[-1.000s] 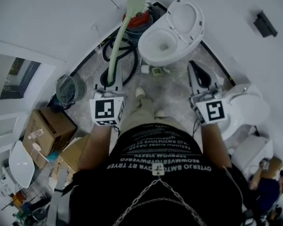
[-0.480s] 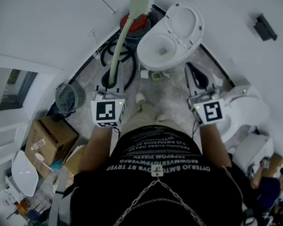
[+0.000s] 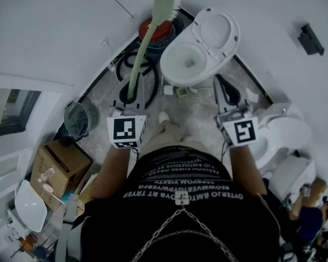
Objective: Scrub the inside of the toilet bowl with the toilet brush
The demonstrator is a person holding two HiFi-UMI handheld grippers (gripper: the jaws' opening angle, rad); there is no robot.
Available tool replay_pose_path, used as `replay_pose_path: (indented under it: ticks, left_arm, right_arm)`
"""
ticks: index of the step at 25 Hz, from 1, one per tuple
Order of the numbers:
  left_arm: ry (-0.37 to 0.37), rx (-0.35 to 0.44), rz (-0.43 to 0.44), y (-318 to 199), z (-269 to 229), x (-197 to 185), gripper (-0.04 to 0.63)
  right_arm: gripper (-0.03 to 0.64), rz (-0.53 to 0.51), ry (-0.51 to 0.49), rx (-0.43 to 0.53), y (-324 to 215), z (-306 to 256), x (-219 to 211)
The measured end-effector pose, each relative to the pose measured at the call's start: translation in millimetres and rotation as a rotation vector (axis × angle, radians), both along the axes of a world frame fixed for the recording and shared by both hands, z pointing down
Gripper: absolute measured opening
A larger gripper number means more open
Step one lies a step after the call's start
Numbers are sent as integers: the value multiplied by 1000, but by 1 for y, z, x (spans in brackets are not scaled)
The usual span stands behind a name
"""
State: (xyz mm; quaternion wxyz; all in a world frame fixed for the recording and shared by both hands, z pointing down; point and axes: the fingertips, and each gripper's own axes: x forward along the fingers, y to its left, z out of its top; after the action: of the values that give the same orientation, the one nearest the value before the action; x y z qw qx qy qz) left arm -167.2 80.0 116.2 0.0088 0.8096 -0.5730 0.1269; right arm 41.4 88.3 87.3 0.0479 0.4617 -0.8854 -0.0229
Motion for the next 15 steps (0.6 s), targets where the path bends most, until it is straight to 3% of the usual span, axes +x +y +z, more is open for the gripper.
replay_pose_path:
  ticks: [6,12,15]
  left_arm:
    - [10,12,40,-25,-1,-10,2]
    - [50,-33,50,-55,4,-12,2]
    - [34,-38,47,-70,9,-20,2]
  right_arm:
    - [3,14,-4,4,-30,2,-13]
    - [3,17,0,-16,-59,9,-30]
    - [3,30,6,-18,-74,7,-34]
